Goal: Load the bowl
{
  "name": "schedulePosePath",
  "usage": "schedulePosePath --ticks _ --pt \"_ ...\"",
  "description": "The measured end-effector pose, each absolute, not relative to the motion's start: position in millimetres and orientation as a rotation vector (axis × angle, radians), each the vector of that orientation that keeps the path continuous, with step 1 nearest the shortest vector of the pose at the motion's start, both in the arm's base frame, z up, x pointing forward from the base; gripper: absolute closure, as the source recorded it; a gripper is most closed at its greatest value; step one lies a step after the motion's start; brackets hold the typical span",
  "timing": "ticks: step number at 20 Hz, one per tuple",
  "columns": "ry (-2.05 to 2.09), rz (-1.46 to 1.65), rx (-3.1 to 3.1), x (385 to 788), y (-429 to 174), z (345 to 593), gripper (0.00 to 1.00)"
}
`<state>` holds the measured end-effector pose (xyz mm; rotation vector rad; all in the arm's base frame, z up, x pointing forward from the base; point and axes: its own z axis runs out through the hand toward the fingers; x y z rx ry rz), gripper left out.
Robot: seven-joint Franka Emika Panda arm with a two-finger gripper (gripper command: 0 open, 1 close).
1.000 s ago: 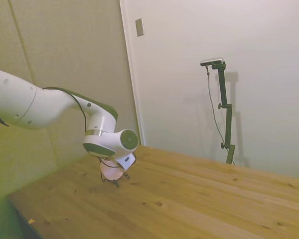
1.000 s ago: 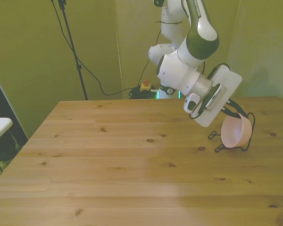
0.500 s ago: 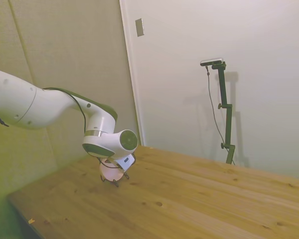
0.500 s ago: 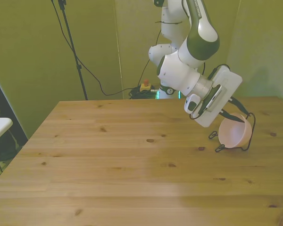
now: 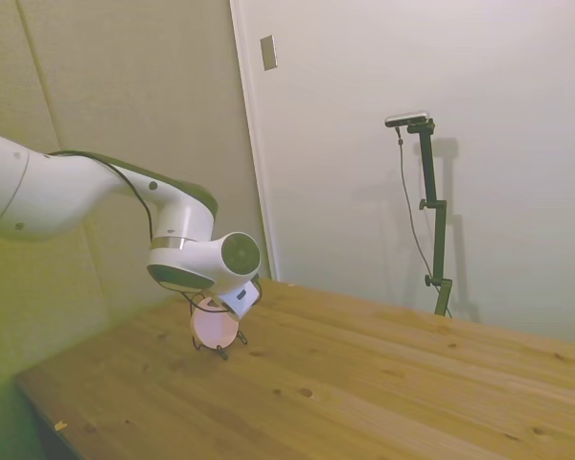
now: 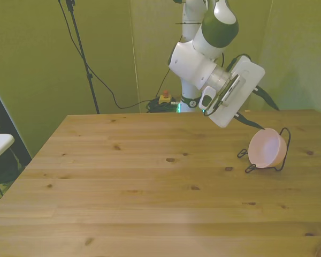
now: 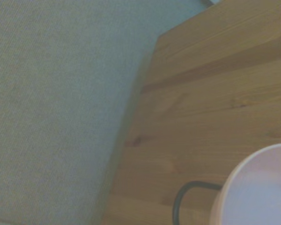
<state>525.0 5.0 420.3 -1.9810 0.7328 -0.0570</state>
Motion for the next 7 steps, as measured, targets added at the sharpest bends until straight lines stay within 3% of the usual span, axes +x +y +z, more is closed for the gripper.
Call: schedulePosePath --ticks 7 --pt "0.959 -0.060 -2.158 487.7 -19.0 455.5 0.00"
